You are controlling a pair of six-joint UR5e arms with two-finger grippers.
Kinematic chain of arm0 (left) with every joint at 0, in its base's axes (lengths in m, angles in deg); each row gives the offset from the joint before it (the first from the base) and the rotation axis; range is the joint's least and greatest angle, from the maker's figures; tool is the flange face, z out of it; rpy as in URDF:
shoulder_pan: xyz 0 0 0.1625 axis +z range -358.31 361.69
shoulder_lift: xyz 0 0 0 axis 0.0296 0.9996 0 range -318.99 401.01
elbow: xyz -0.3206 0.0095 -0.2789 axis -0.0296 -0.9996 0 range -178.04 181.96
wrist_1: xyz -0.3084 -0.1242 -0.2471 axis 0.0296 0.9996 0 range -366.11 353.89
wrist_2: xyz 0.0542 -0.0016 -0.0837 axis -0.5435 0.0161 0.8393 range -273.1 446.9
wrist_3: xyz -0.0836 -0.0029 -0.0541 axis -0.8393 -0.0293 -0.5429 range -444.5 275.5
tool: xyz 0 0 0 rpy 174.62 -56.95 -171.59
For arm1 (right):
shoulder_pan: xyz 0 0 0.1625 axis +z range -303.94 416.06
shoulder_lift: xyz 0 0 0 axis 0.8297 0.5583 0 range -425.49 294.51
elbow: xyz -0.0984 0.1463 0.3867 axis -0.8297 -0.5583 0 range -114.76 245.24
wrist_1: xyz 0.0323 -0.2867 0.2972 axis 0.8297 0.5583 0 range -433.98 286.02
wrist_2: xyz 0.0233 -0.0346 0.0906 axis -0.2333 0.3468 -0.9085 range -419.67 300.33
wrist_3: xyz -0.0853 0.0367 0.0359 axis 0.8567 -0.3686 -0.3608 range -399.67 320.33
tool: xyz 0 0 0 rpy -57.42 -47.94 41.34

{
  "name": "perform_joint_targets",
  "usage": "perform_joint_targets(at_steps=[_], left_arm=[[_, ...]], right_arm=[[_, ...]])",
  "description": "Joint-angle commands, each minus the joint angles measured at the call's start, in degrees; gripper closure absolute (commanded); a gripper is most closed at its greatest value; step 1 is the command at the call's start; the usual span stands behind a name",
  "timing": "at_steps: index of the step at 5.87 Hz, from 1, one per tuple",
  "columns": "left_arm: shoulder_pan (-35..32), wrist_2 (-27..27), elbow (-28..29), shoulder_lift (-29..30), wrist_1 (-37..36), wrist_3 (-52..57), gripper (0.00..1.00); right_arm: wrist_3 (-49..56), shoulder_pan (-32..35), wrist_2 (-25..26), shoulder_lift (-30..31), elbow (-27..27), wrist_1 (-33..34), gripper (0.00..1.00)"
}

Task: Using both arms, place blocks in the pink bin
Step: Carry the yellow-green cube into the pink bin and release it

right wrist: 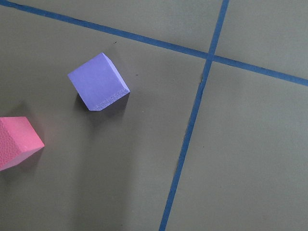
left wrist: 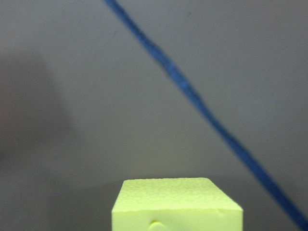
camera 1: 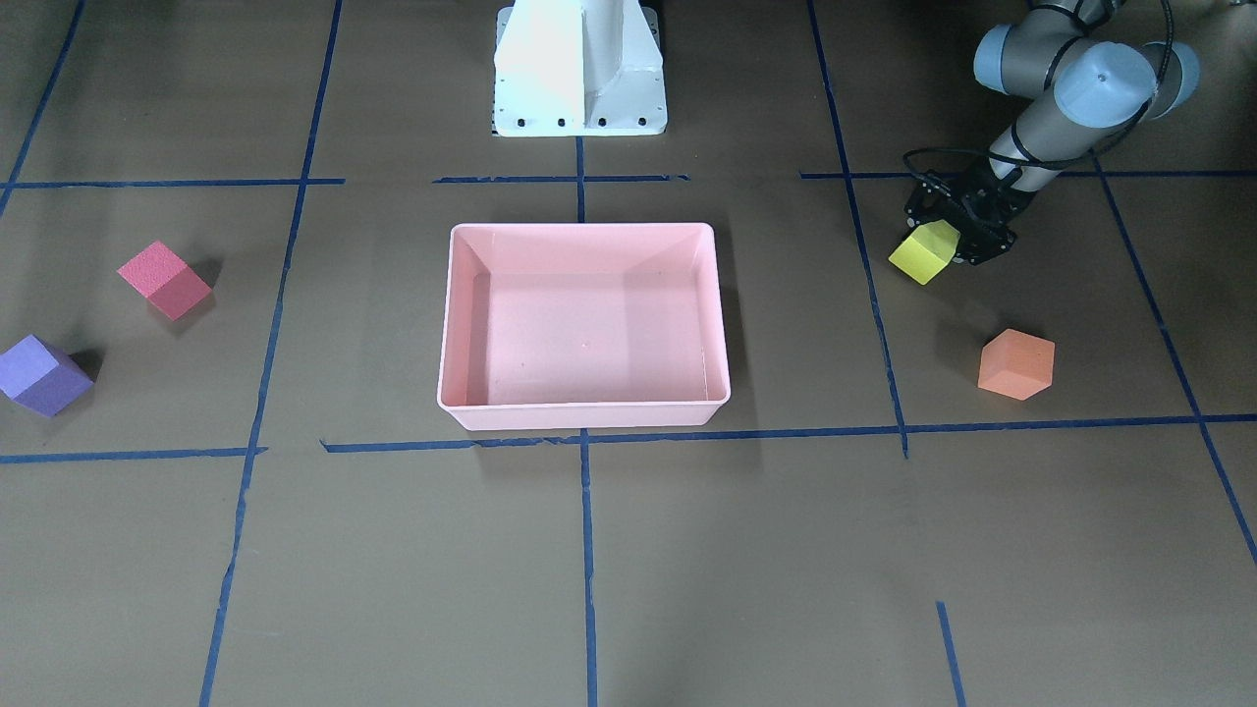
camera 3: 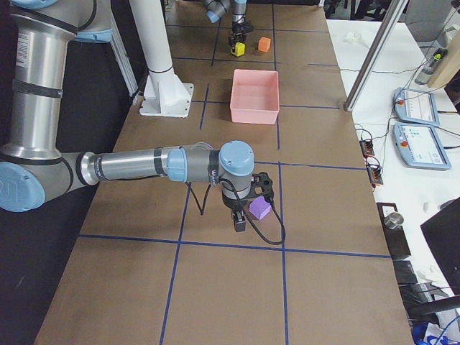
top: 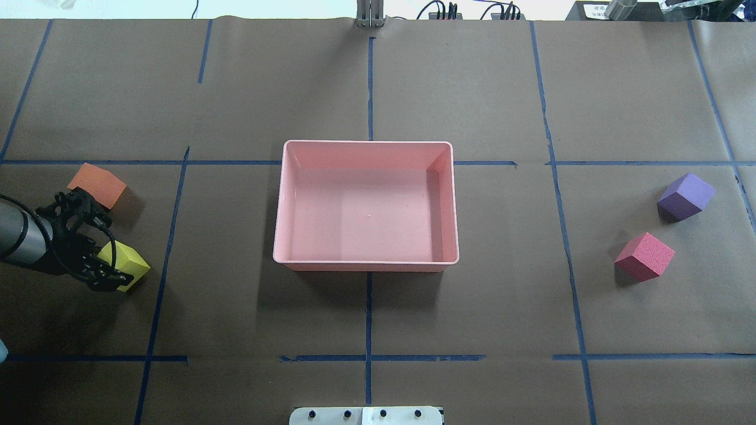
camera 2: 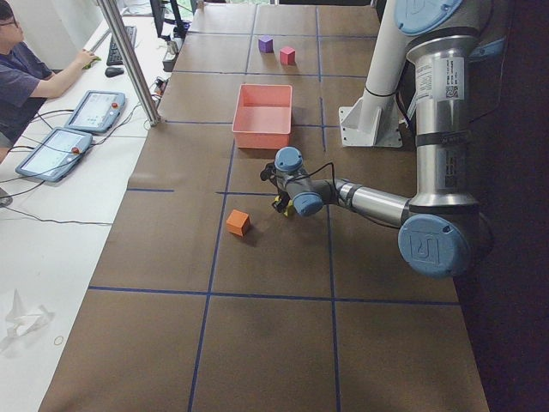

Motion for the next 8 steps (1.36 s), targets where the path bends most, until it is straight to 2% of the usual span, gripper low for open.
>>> perform_joint_targets(at_steps=[1, 2, 4, 5, 6, 7, 8], left_arm=[[-0.54, -0.68, -4.09, 6.71, -3.8, -11.12, 0.59], [-0.19, -3.29, -4.36, 13.98, -8.95, -17.19, 0.58], [1.91, -5.77, -4.45, 31.2, -27.02, -25.56, 0.58], [4.71, -8.13, -3.49, 37.8, -33.2, -29.95, 0.58], [7.78, -11.89, -0.61, 43.0, -35.35, -34.09, 0.58], [10.68, -15.15, 3.77, 46.36, -35.37, -37.7, 0.22], [12.37, -18.31, 3.9, 45.87, -35.46, -38.08, 0.0]], right_arm=[[0.18, -0.09, -2.75, -0.29, 0.04, -0.11, 0.0], [0.18, -0.44, -2.95, -0.73, 0.47, -0.28, 0.0], [-0.44, -2.1, -2.95, -0.56, 0.31, -8.86, 0.0], [-0.09, -5.5, -2.77, -1.08, 0.3, -9.59, 0.0], [-0.17, -7.28, -2.69, -2.3, -0.31, -12.04, 0.0], [0.43, -9.38, -2.42, -2.31, -1.27, -14.58, 0.0], [0.27, -11.75, -1.99, -2.22, -5.54, -21.48, 0.0]])
